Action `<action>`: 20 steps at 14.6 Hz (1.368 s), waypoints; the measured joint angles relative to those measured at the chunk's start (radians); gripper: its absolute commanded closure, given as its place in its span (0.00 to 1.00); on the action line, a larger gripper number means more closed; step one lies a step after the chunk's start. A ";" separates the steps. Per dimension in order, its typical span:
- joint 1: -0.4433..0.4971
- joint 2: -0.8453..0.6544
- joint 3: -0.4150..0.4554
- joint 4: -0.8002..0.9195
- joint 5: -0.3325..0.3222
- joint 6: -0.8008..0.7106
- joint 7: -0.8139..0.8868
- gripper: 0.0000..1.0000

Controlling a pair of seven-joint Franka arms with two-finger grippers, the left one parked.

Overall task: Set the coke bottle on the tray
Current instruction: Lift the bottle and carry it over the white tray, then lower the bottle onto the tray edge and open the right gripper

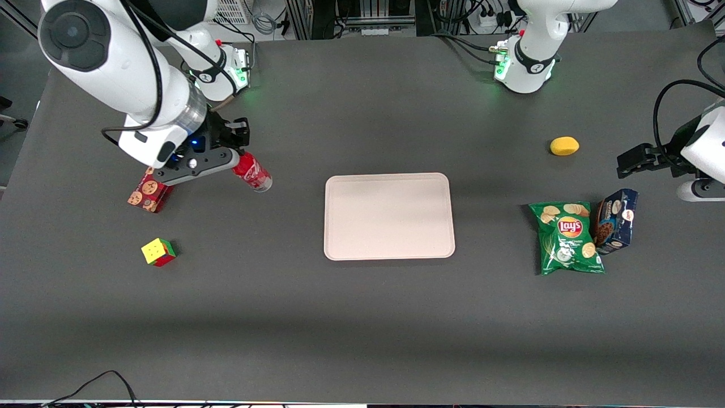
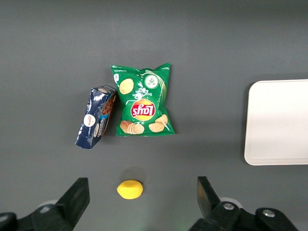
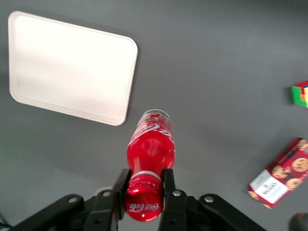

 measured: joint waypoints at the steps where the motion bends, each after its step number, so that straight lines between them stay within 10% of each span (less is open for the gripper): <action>1: 0.011 0.015 0.019 0.000 0.001 0.026 0.045 1.00; 7: 0.166 0.131 0.062 -0.009 -0.008 0.193 0.263 1.00; 20: 0.182 0.409 0.058 -0.070 -0.183 0.407 0.264 1.00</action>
